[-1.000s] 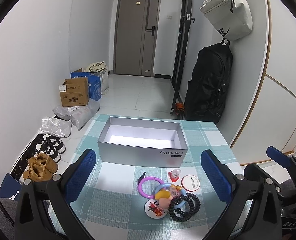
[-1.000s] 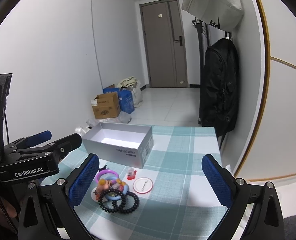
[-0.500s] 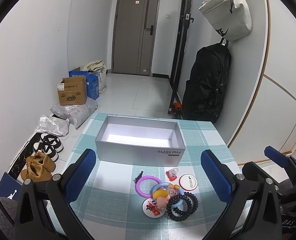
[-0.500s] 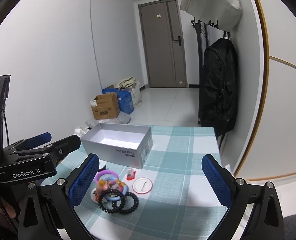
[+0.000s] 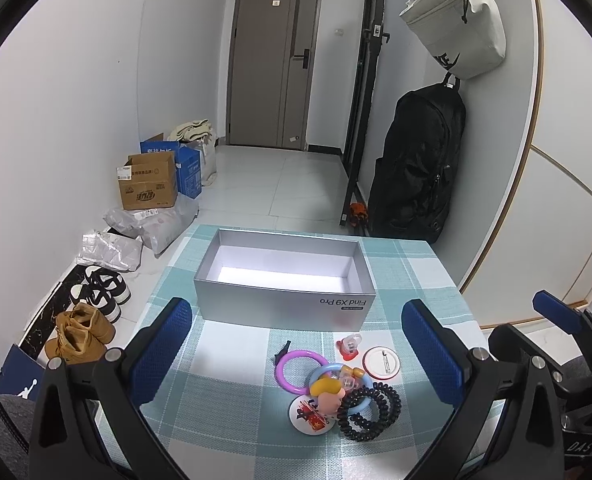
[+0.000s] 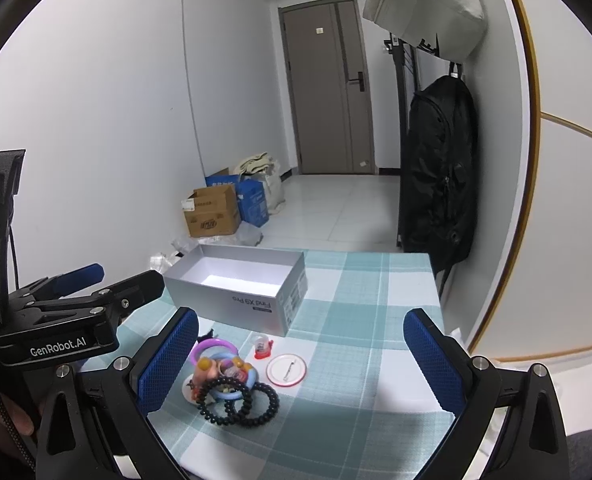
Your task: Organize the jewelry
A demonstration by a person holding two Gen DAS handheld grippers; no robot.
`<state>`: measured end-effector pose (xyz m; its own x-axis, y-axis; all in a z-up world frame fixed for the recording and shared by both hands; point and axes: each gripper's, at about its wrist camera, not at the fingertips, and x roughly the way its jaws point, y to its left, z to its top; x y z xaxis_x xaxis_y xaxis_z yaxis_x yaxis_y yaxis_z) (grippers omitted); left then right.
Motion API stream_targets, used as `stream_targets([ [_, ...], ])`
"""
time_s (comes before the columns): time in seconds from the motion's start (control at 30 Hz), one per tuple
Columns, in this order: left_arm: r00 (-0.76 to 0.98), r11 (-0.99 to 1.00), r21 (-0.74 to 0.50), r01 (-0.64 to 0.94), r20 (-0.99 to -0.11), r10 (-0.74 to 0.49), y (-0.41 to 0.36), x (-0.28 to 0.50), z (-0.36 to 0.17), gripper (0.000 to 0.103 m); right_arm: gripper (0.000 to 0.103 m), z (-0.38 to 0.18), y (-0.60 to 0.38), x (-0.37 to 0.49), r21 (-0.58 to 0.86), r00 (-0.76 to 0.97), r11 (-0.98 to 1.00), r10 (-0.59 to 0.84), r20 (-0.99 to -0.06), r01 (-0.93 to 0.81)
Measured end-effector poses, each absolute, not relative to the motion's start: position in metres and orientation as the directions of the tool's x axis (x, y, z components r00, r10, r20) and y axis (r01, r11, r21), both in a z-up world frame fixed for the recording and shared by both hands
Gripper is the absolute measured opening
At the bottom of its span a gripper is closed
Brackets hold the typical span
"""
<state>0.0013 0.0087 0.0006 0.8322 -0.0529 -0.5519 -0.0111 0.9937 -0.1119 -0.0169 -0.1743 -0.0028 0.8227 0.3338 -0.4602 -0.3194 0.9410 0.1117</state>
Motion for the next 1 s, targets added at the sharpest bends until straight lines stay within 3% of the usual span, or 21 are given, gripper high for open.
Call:
stream_targets([
  [1.0, 0.8, 0.993, -0.114, -0.008, -0.597, -0.062, 0.008, 0.011, -0.01, 0.102, 0.103, -0.009, -0.17, -0.009, 0.118, 0.807, 0.939, 0.337, -0.486, -0.322],
])
